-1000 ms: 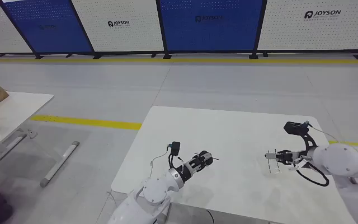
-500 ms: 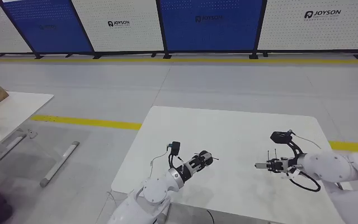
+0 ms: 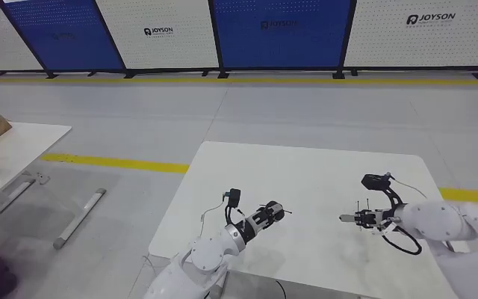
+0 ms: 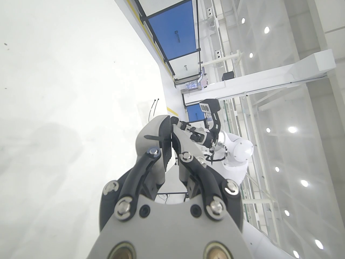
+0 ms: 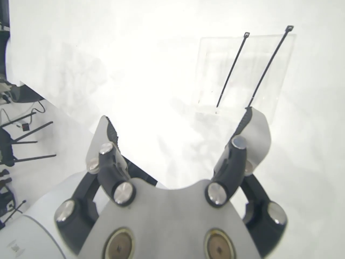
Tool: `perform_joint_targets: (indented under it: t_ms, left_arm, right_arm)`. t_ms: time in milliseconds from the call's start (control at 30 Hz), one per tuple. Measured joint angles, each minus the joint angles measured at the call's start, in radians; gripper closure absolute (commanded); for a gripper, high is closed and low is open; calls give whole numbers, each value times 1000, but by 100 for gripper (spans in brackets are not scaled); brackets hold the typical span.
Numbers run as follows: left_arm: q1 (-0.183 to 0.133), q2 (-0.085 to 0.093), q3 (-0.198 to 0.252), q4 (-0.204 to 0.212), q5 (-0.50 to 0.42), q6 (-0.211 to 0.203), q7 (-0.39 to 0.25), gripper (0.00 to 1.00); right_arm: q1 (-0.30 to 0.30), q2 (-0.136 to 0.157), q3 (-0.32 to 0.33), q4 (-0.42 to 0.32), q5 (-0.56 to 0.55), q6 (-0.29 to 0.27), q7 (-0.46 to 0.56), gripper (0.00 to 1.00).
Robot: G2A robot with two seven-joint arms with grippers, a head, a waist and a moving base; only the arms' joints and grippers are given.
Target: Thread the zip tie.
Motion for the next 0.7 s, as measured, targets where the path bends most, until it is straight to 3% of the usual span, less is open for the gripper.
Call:
perform_joint_targets:
  t_ms: [200,467,533,700]
  left_arm:
    - [0,0,0,0,0,0,0,100]
    - [0,0,0,0,0,0,0,100]
    - [0,0,0,0,0,0,0,100]
    - [0,0,0,0,0,0,0,100]
  right_arm:
    - [3,0,2,-41,-55,116,-1,0]
    - [1,-1,1,-40,-55,113,-2,0]
    - [-13,-3,-17,-36,-79,96,-30,0]
    - [-4,-7,-32,-39,-134,111,-55,0]
